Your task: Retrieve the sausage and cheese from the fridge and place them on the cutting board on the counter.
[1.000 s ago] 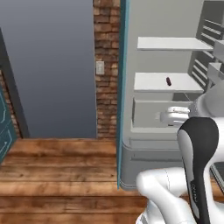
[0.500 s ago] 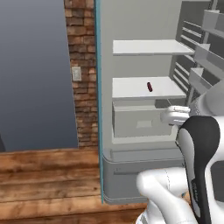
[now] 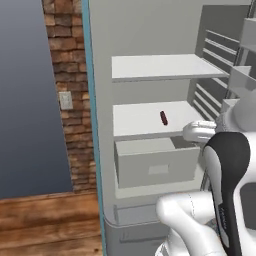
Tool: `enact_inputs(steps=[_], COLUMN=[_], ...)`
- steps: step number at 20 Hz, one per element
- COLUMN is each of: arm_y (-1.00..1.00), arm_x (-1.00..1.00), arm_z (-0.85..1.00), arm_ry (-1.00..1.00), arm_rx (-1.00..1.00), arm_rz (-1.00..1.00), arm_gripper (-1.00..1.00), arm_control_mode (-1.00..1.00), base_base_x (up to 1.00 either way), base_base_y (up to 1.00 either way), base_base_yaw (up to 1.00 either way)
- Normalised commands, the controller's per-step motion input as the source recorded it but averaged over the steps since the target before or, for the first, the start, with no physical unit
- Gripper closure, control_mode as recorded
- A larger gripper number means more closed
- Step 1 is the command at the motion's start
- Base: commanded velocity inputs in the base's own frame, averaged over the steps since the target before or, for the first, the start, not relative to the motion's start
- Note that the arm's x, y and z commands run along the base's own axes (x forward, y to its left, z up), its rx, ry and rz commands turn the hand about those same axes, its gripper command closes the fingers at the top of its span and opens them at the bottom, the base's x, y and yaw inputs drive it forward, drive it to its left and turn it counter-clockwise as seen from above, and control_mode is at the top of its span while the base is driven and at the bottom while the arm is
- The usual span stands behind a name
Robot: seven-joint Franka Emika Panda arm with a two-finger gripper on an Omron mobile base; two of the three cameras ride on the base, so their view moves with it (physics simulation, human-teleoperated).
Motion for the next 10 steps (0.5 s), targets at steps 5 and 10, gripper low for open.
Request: enact_inputs(steps=[5, 10], arm_y=[0.0, 0.0], arm_x=[0.0, 0.0], arm_z=[0.0, 0.0], arm_ry=[0.0, 0.0], arm_rx=[0.0, 0.0], arm_rz=[0.0, 0.0], arm_gripper=[-1.0, -1.0], arm_control_mode=[1.0, 1.0], base_base_x=[0.6, 0.79], base_base_y=[-0.22, -0.01], base_base_yaw=[-0.13, -0.13])
